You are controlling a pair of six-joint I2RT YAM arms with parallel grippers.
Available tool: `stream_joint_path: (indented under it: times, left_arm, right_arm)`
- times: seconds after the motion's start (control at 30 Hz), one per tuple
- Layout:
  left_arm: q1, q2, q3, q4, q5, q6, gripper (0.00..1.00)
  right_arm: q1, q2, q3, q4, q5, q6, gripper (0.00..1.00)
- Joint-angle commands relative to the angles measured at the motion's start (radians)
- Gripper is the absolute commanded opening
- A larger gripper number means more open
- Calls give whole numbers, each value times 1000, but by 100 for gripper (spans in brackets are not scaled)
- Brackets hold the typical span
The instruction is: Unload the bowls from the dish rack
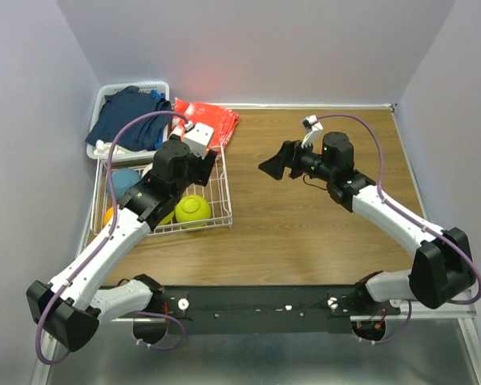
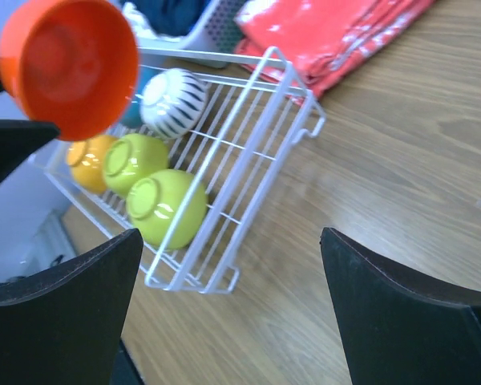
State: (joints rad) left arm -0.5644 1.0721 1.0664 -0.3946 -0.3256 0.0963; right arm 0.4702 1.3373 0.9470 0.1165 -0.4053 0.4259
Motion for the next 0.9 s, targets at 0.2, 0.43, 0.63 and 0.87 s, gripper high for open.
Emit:
stream_joint_path:
  times: [0.2,0.43,0.63,0.87]
  left_arm:
    - [38,-101,-88,293,393,-411,37]
    - [44,-124,-186,522,514,-589,36]
    - [44,-124,-233,620,569,-673,36]
    - [44,-110,-260,652,588,-696,36]
  right_arm:
    - [5,121,79,255,-214,215,100]
    - [5,197,113,347,-262,284,99]
    - [5,270,138,414,-306,332,91]
    - [5,333,173,482,-377,389,61]
